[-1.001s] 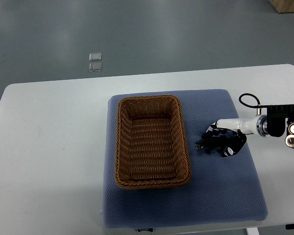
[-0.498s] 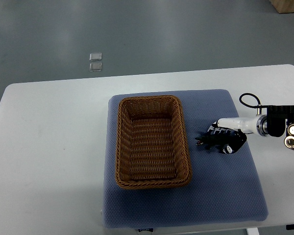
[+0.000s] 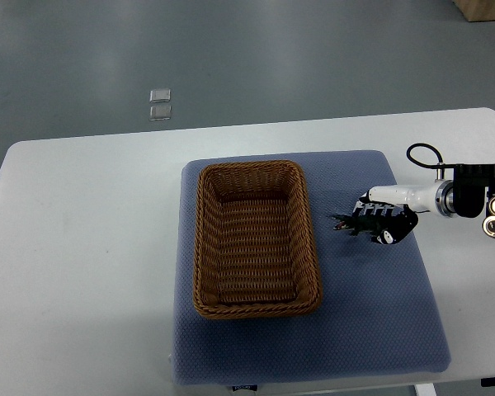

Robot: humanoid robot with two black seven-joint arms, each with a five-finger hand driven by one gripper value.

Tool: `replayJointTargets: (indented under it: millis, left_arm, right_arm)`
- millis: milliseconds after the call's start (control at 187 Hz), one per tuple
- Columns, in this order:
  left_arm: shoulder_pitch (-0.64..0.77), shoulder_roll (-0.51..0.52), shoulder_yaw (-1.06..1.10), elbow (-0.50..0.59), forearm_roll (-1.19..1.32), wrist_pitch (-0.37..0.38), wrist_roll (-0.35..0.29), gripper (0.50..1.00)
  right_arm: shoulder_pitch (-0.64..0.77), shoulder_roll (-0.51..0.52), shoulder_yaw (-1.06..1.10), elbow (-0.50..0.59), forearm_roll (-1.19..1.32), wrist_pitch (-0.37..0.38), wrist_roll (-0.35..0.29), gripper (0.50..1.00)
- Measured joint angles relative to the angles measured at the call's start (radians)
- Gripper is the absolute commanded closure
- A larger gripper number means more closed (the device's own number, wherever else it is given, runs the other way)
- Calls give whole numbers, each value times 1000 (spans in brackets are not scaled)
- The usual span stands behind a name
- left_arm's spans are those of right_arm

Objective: Place crocodile in brown basket with right hand
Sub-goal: 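Lift the crocodile with the right hand off the cushion, then carry the crocodile with the right hand over the wicker basket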

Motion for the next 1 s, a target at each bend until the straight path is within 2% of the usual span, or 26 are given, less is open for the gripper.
replayJointTargets:
  millis: [418,1001]
  left_arm:
    - [0,0,1,0,0,0,0,500]
    - [-1,0,2,-2,2,0,0,500]
  right_arm:
    - [28,-27,2,1,11,3,2,891]
    - [68,-51,54,2,16,5,2,891]
